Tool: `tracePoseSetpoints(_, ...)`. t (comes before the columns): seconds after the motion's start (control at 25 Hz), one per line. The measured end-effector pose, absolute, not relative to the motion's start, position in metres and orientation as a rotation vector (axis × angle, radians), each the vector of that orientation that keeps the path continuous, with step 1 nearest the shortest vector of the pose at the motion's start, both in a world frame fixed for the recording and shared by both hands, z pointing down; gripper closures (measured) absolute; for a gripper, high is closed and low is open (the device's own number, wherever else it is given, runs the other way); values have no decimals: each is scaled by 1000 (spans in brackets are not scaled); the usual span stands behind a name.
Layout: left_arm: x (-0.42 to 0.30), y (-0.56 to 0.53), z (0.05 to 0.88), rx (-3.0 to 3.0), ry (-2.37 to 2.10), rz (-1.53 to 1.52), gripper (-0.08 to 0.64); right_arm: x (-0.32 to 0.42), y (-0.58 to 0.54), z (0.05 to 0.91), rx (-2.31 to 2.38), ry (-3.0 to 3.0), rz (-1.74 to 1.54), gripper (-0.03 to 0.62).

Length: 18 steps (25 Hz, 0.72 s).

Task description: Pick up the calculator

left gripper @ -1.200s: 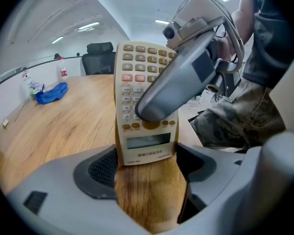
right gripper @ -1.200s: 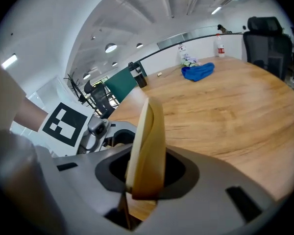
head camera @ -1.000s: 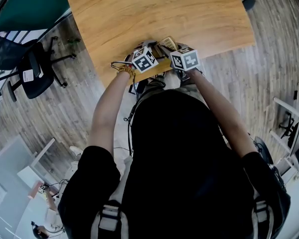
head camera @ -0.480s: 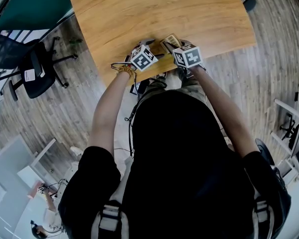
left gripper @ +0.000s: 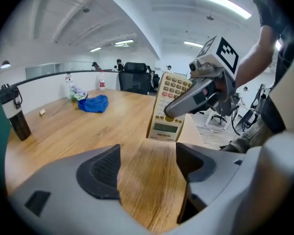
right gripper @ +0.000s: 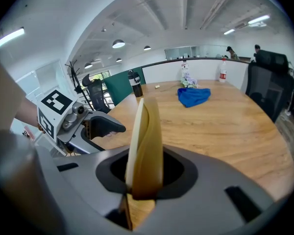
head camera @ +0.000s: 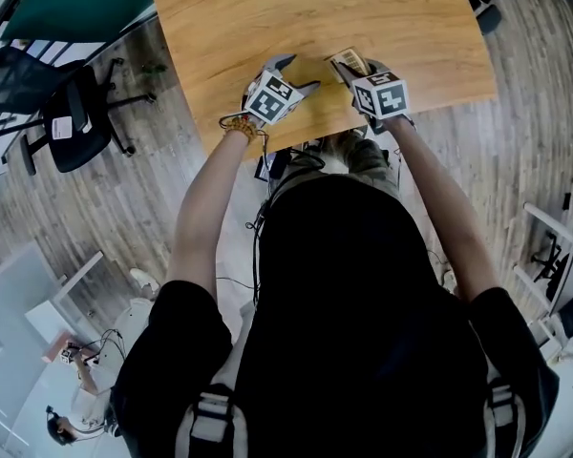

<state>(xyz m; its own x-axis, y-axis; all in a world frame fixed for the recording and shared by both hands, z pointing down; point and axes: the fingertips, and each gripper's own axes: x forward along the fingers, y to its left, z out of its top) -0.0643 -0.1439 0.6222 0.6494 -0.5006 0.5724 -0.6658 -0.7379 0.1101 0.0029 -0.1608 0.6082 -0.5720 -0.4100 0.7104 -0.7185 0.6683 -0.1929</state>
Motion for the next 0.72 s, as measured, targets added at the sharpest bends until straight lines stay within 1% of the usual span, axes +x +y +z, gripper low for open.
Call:
tracePoseSetpoints(0.24, -72, -174, 551, 2626, -1097, 625, 186, -11, -189, 549, 868, -2371, 510, 502)
tracePoseSetpoints(0.44, -73, -206, 474, 2620, -1323, 350, 186, -16, -218, 477, 914, -2516, 350, 502)
tracePoseSetpoints(0.72, -72, -223, 371, 2736, -1529, 230, 186, -5, -242, 374, 1008, -2671, 98, 502)
